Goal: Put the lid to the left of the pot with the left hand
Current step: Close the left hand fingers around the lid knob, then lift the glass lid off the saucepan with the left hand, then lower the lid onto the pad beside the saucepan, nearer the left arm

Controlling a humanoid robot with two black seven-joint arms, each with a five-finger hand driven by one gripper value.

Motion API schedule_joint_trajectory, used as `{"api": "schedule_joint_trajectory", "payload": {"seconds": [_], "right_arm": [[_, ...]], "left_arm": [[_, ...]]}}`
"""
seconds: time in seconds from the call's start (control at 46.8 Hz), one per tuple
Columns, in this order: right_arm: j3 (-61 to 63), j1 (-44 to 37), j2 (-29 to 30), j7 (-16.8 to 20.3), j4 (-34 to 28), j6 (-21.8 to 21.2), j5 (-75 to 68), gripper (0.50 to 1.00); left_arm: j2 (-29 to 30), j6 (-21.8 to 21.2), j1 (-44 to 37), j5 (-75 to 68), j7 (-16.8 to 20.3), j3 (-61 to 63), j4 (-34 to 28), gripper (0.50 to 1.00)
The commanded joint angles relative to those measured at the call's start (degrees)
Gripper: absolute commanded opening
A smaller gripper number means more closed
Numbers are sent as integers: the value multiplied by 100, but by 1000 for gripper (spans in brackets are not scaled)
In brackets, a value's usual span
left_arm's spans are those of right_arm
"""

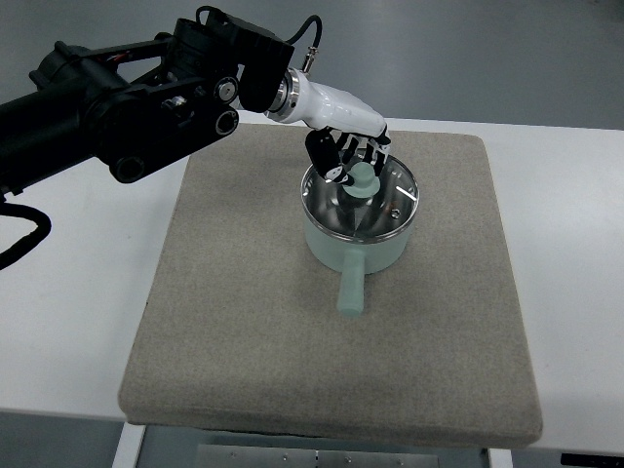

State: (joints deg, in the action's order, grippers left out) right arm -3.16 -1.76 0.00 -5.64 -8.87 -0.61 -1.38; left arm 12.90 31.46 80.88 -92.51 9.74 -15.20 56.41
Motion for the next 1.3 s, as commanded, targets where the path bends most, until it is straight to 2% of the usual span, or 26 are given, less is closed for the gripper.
{"api": "schedule_joint_trajectory", "payload": {"seconds": [0.0,0.513,0.641,0.833,0.962,1.09,1.282], "right_arm": [[0,0,0,2,0,-1,-3,924],[0,0,0,2,0,-1,6,924],[0,0,0,2,0,-1,6,924],[0,0,0,2,0,-1,-3,924],[0,0,0,2,0,-1,-3,924],[0,0,0,2,0,-1,6,924],[0,0,0,2,0,-1,-3,924]], "left_arm": [[2,-8,33,5,2,-1,1,500],[274,-8,165,32,2,-150,10,500],[651,-8,156,32,2,-159,72,500],[1583,-60,33,32,10,-185,414,500],[1996,-332,-291,23,19,-203,476,500],[2330,-693,-643,14,195,-185,599,500],[2603,-807,-1039,14,248,-194,810,500]]}}
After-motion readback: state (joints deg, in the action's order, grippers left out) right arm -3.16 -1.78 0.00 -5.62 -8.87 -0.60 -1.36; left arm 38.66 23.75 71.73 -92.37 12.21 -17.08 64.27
